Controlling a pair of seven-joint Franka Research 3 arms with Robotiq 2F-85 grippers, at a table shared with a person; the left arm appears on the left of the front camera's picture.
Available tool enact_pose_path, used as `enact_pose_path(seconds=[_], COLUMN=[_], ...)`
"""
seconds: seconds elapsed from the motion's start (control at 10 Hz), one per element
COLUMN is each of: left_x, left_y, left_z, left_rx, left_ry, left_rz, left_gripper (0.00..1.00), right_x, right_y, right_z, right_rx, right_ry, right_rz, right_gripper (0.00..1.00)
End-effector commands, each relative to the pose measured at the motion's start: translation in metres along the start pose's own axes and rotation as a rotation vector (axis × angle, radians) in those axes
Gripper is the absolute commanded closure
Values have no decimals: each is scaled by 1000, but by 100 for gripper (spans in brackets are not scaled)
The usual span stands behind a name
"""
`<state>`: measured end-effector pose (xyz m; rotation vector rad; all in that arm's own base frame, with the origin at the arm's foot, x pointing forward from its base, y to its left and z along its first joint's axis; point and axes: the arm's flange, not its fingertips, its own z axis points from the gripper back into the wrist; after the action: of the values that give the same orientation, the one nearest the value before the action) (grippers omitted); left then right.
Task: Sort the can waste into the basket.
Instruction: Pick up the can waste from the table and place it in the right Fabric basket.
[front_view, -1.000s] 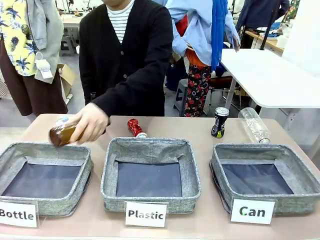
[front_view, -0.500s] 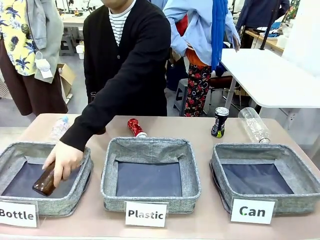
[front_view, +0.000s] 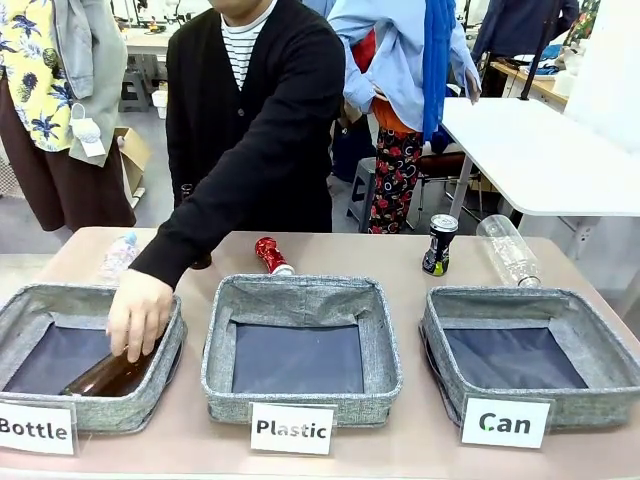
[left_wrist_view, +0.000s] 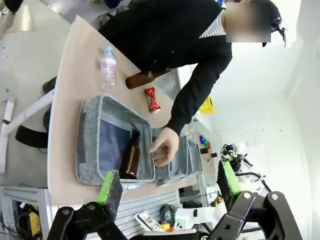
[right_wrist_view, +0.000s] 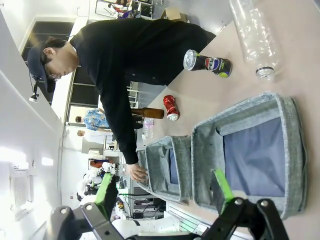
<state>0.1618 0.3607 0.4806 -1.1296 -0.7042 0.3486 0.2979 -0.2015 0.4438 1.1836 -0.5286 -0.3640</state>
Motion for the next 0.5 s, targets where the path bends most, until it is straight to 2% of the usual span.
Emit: enact_pose_path(seconds=[0.0,0.2,0.4], left_x=[-7,-5,-8], left_y=[-27,-67,-108], left_z=[-25,-77,-165], left_rx=[40,118,216], left_ry=[53,173,336], left_rz=[-66,-164,-269], left_gripper=[0,0,0], right_x=[3,3,3], right_y=[3,3,3], right_z=[1,1,1], right_rx=[18,18,18], right_ry=[-7,-7,-7], right_rz=[14,14,14], right_gripper=[0,0,0])
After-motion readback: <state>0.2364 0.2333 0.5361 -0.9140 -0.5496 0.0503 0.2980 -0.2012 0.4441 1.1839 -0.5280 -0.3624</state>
